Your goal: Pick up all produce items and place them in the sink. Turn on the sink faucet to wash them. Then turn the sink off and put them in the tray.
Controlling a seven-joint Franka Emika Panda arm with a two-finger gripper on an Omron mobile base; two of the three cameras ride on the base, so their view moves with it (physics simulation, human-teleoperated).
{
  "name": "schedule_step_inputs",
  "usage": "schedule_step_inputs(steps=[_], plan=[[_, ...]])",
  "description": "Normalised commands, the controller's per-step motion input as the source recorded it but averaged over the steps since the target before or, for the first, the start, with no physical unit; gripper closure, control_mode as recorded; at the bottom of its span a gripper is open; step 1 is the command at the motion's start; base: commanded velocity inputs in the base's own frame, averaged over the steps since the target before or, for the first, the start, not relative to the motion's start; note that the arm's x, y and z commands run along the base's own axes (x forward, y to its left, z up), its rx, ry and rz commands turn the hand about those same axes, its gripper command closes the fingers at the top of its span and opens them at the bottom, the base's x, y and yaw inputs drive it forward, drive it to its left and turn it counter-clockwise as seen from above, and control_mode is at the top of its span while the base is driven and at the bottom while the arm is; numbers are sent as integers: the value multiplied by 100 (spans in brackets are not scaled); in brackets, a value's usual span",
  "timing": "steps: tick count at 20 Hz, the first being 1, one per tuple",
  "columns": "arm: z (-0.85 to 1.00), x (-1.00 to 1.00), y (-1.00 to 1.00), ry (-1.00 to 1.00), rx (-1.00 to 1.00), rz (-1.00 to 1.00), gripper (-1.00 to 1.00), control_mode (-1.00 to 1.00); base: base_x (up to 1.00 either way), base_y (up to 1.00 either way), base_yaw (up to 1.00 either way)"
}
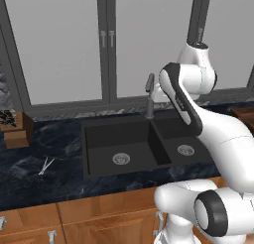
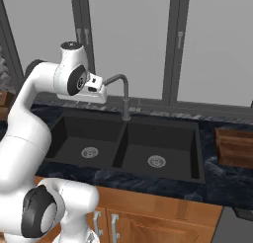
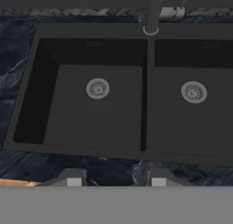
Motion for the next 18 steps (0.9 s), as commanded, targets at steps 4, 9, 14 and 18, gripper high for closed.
schedule_step_inputs(steps=[4,9,14,18], plan=[[0,-1,-7,0,0,1,-100,-100,0,0,0],[3,-22,-24,-7,0,-1,-100,-100,0,0,0],[0,-25,-52,-1,0,-22,-100,-100,0,0,0],[0,-22,-75,13,-1,-47,-100,-100,0,0,0]])
